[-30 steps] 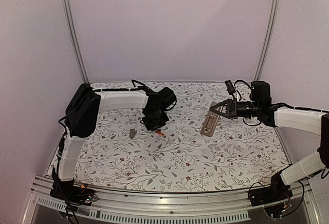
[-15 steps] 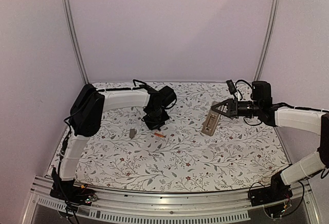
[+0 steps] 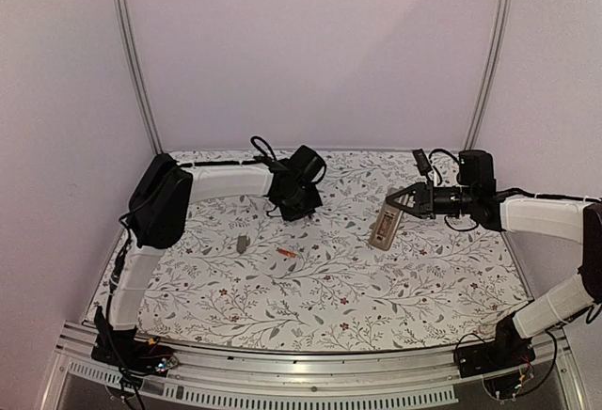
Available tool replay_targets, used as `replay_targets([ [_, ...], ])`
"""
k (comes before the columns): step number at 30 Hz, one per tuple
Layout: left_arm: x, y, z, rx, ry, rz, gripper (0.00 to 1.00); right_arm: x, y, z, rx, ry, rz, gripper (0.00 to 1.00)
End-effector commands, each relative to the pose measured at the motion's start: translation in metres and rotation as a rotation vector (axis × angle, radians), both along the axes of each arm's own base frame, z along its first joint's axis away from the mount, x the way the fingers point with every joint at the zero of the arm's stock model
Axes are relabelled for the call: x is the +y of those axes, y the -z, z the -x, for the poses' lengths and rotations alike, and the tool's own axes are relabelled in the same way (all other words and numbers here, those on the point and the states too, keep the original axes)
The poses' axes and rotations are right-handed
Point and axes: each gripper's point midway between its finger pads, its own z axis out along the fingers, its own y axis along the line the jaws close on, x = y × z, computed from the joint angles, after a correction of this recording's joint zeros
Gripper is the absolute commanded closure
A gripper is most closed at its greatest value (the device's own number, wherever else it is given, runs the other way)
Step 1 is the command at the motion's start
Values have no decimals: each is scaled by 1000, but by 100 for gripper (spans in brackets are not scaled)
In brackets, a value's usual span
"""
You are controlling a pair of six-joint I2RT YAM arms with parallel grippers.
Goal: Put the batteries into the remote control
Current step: Pick up the battery from the center of the board, then place the battery in the battery compartment.
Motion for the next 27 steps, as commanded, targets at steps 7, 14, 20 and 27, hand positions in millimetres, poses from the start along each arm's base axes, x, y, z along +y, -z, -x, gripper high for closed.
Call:
replay_targets([
  [7,10,-165,35,-626,422,198,100,3,-19,-2,-19,7,-90,100],
  [14,1,-206,124,-914,755,257,100,37,-36,8,-27,-64,-208,100],
  [20,-29,-228,178,-1026,968,236,100,63,-45,19,-53,-126,-265,100],
  [27,-61,-229,201,-1019,1062,227,100,75,-43,17,-49,-100,-258,100],
])
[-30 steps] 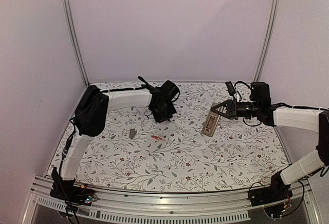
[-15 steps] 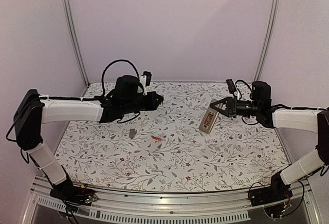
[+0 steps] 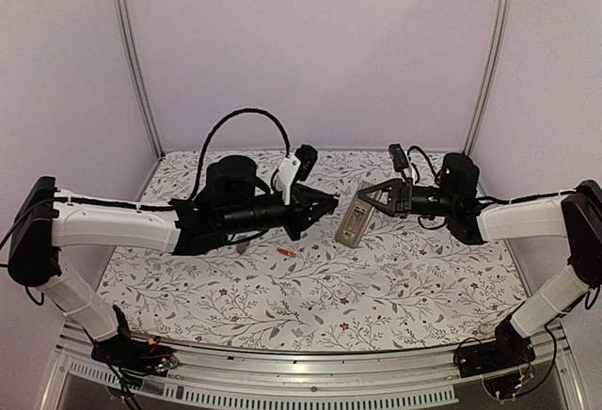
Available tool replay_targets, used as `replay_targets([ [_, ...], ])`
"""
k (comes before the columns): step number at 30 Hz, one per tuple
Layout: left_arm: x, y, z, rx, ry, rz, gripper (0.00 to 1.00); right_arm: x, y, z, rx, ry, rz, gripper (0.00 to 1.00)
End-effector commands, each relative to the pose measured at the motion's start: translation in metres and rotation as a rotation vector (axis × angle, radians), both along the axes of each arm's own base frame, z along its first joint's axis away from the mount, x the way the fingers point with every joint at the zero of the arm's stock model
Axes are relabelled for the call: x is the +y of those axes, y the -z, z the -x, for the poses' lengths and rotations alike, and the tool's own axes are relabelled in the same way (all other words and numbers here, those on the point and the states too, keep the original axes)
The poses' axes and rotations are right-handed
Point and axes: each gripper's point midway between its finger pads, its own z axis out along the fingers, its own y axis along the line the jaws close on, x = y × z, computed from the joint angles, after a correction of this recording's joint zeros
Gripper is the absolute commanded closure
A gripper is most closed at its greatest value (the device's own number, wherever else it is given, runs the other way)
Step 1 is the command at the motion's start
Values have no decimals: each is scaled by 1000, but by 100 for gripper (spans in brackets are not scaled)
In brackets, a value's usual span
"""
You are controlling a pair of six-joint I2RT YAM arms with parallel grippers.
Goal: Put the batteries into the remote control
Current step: Place the battery in the battery compartment.
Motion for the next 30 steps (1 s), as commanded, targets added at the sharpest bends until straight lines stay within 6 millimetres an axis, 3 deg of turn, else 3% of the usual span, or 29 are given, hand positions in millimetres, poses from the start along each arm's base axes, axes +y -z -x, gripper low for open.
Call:
replay_targets([
  [1,-22,-10,9,-68,43,-23,100,6,-7,-5,-17,35,-22,100],
  [11,-45,-2,10,-67,39,-92,100,10,-15,-1,-32,42,-30,100],
  [20,-48,18,-1,-52,-22,-148,100,8,-30,1,-41,49,-63,100],
  [30,-49,26,-12,-47,-75,-172,100,8,-38,0,-29,48,-121,100],
])
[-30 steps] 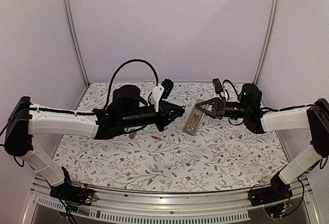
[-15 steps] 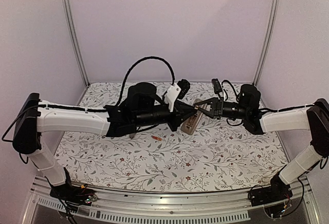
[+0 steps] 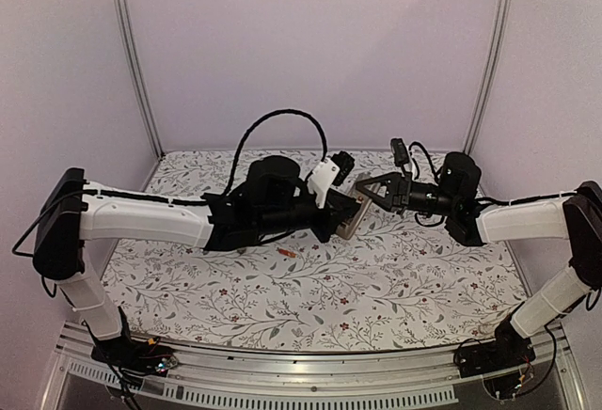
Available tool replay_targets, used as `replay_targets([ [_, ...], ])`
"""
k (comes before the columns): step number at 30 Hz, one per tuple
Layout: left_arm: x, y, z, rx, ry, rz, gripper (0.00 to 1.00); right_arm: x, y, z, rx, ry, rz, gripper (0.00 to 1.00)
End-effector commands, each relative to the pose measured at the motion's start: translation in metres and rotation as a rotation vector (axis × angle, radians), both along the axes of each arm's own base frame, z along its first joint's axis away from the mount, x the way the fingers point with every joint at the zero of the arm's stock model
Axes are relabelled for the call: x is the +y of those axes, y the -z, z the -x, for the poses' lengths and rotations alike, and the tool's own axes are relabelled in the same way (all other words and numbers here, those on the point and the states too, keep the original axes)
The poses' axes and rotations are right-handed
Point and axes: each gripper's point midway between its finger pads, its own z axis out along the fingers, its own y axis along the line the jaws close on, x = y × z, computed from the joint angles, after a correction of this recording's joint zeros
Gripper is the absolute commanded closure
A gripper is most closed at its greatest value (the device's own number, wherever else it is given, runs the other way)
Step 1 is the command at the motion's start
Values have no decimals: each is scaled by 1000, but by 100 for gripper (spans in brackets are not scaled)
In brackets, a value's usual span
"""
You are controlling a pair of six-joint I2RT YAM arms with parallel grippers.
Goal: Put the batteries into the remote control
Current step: Place the battery in the battery compartment.
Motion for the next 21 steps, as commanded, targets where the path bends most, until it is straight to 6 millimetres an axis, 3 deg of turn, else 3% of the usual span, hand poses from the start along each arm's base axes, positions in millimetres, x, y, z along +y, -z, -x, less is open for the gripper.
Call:
replay_targets([
  [1,-4,6,-2,1,-32,-30,100,0,-21,3,-39,-4,-66,100],
  [21,10,31,1,94,-66,-118,98,0,-30,0,-69,9,-73,100],
])
